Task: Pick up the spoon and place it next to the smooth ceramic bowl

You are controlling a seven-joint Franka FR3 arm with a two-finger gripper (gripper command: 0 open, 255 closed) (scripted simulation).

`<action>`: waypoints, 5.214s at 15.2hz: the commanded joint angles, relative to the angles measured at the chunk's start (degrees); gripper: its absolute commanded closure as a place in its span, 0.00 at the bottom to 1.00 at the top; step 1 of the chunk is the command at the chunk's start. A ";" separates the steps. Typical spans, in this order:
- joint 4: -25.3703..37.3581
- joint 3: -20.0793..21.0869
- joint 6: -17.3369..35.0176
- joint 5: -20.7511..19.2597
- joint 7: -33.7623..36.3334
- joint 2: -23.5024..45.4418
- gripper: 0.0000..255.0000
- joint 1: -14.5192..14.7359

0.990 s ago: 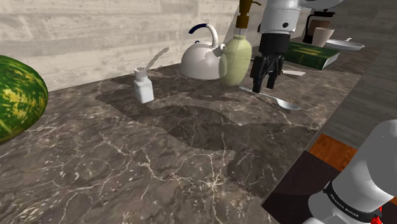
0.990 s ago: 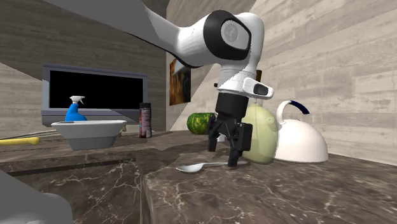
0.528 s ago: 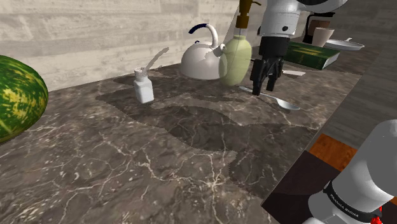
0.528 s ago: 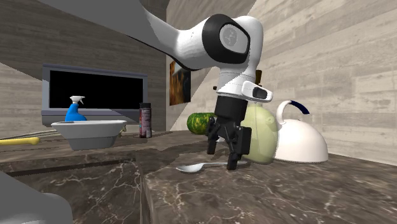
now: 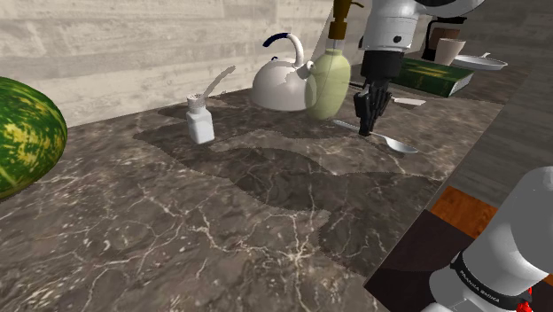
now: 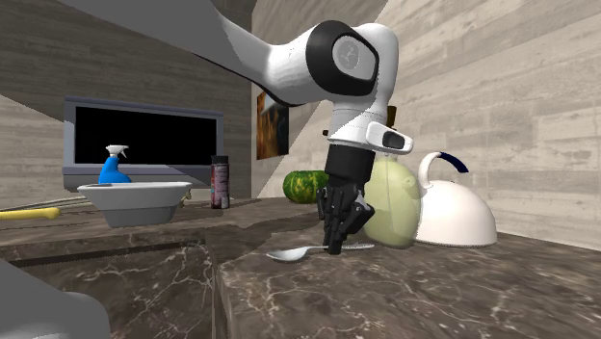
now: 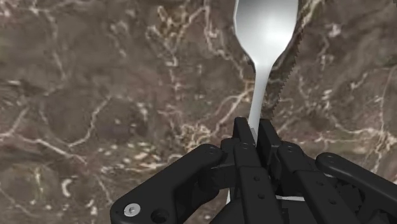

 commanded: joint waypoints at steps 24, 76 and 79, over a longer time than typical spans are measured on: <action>18.90 -0.80 -15.30 -0.35 2.50 3.45 1.00 0.04; 28.86 34.04 -30.92 38.54 55.27 -24.41 1.00 5.98; 32.54 37.57 -30.46 41.64 59.84 -24.02 1.00 5.00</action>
